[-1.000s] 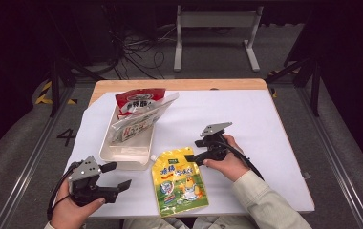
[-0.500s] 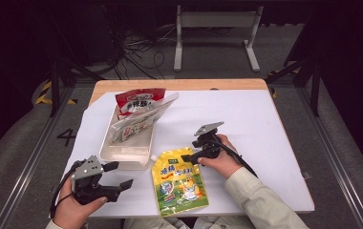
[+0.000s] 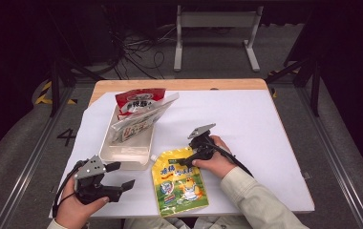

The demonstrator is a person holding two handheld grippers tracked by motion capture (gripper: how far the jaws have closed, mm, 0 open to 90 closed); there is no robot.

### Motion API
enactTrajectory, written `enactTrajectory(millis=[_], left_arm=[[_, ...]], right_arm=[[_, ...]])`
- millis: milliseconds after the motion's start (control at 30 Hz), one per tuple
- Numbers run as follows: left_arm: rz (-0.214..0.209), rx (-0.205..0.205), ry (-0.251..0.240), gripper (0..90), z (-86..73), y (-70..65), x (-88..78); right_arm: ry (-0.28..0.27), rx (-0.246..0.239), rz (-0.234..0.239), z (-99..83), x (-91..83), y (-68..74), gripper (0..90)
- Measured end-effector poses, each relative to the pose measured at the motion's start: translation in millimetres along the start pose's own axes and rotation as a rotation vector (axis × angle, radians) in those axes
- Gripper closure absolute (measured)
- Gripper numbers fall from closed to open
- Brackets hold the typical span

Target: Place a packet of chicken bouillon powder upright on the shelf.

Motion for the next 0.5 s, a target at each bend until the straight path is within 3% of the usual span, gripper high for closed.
enactTrajectory(millis=[100, 200, 333, 367, 500], left_arm=[[-0.001, -0.001, 0.000, 21.0, -0.1, 0.1, 0.1], [-0.011, -0.013, -0.002, 21.1, -0.8, 1.8, 1.1], [-0.018, -0.022, 0.001, 21.1, -1.3, 1.8, 2.1], [-0.021, -0.024, 0.000, 21.1, -1.1, 1.4, 2.2], [-0.023, -0.014, 0.000, 21.1, -0.4, 0.9, 2.9]], right_arm=[[0.022, -0.045, -0.019, 0.9, 2.4, 2.8, 12.2], [0.027, -0.060, -0.030, 0.8, 3.4, 4.1, 12.7], [0.029, -0.077, -0.052, 0.3, 2.7, 4.9, 20.6], [0.026, -0.079, -0.073, 0.2, 1.4, 4.0, 27.6], [0.034, -0.099, -0.114, 0.2, 2.2, 7.2, 30.8]])
Point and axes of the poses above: each handheld gripper's, and its own axes: x roughly forward along the jaws, z roughly out of its top, y roughly to its left, the point moved 3 cm from there along x, roughly forward along the jaws, and after that the axes turned 4 degrees about -y, right-handed, at the moved point
